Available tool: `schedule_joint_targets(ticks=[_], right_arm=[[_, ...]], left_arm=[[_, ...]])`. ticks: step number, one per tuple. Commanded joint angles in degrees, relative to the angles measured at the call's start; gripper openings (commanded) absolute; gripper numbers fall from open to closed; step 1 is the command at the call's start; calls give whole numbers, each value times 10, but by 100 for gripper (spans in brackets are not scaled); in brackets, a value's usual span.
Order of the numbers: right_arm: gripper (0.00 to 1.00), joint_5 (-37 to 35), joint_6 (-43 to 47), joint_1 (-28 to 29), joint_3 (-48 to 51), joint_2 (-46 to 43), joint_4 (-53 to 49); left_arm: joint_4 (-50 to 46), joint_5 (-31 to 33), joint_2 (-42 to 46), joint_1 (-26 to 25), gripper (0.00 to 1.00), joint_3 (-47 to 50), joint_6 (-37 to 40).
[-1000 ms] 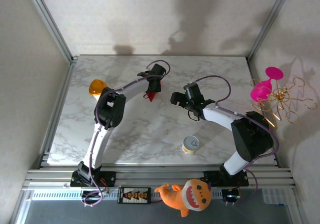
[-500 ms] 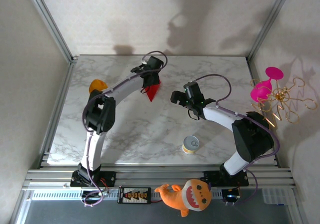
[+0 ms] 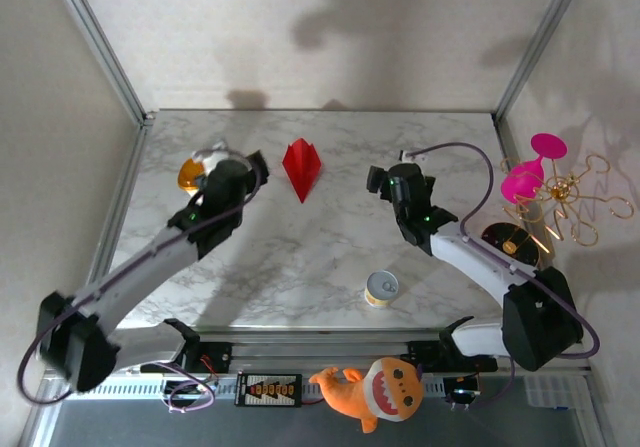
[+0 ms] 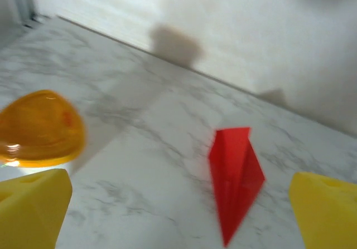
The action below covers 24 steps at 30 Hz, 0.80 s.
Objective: Fold a paper plane with a square sheet of paper (pick it up from the middle)
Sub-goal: Reset both arms
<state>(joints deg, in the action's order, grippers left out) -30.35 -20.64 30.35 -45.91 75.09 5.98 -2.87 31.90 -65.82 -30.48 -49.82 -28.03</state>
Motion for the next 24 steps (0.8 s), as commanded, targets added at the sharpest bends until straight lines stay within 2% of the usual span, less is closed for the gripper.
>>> schedule_joint_targets(ticks=[1,4,9,14,19,24], right_arm=[[99,-120,82,-7,54,-13,77],[99,-142,92,-34,90,-14,106],[99,-137,110,-90,173,-21,212],[99,-64,243,-118,307,-48,457],[99,22,254,-160,365,-43,541],[99,105,248,-193,384,-3,624]], left_arm=[[93,135,87,9,99,110,5],[157,205,165,25,99,220,28],[272,251,240,61,99,356,72],[326,208,241,112,100,404,73],[450,141,204,151,100,443,175],[556,25,125,213,100,468,179]])
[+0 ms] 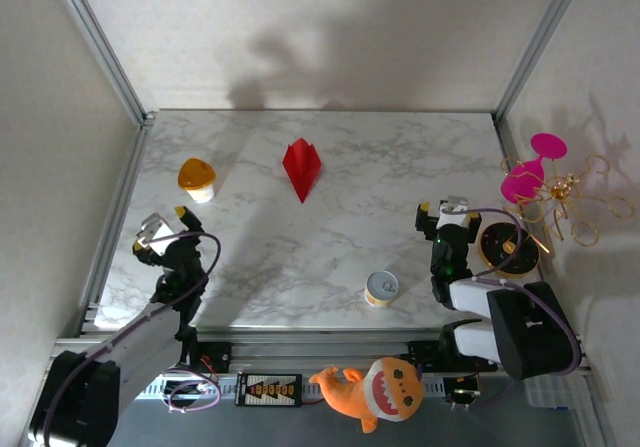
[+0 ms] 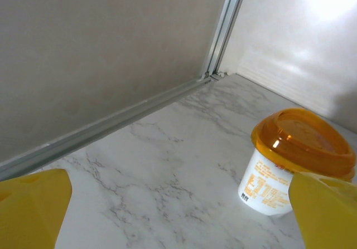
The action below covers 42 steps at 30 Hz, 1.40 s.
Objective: Fold a paper plane with a square sheet of paper (pick it up from the middle)
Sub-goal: Reset both arms
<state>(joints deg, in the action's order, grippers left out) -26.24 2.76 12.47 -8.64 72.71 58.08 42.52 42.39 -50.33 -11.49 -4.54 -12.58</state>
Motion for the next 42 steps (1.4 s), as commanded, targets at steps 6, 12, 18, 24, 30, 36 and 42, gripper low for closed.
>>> schedule_joint_targets(ticks=[6,12,18,24,30,36,42], right_arm=[[99,136,11,-50,6,68,167],[99,184,-9,-78,-11,120,181],[99,215,-16,-95,-13,163,217],[99,225,-22,-102,-22,160,192],[99,219,-41,-115,-36,160,165],[99,219,-40,-114,-37,161,165],[99,219,-41,-115,-37,161,165]], left_arm=[[251,-173,-159,32,100,15,65],[366,-267,-265,51,100,-4,89],[431,-303,-370,66,100,-21,86],[384,-296,-377,74,99,-48,74],[332,-293,-379,72,99,-76,77],[333,-293,-379,71,99,-75,78],[331,-294,-379,71,99,-76,77]])
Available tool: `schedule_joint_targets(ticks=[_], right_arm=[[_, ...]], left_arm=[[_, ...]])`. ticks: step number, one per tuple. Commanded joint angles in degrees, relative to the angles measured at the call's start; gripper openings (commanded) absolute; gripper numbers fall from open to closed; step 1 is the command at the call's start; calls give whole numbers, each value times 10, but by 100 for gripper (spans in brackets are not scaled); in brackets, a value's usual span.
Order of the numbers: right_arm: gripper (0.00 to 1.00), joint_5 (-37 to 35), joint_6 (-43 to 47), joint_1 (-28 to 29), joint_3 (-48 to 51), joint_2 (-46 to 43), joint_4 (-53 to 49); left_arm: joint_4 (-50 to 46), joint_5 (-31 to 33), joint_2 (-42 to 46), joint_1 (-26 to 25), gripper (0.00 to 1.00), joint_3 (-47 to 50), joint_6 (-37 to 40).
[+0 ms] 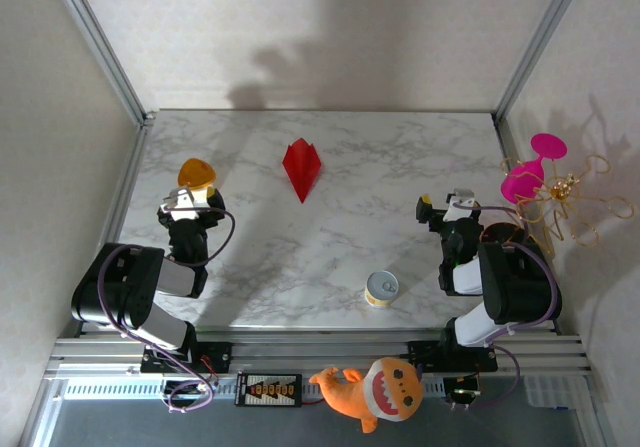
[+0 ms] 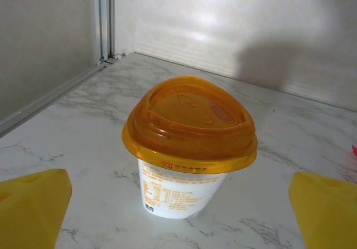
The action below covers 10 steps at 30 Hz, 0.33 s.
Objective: Fold a paper plane with a square sheet of paper (pick it up from the middle)
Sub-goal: Reset both arms
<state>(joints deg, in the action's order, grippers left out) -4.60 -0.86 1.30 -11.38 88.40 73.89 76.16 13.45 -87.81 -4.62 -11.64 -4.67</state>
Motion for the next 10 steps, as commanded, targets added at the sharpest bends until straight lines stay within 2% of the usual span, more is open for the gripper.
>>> schedule_joint_targets(ticks=[1,10], right_arm=[[99,2,-5,-2,-9,4,7],[99,2,-5,-3,-9,3,7]], left_arm=[[-5,-5,-5,2,99,-6,-2],[-7,-7,-6,3,99,-7,-1]])
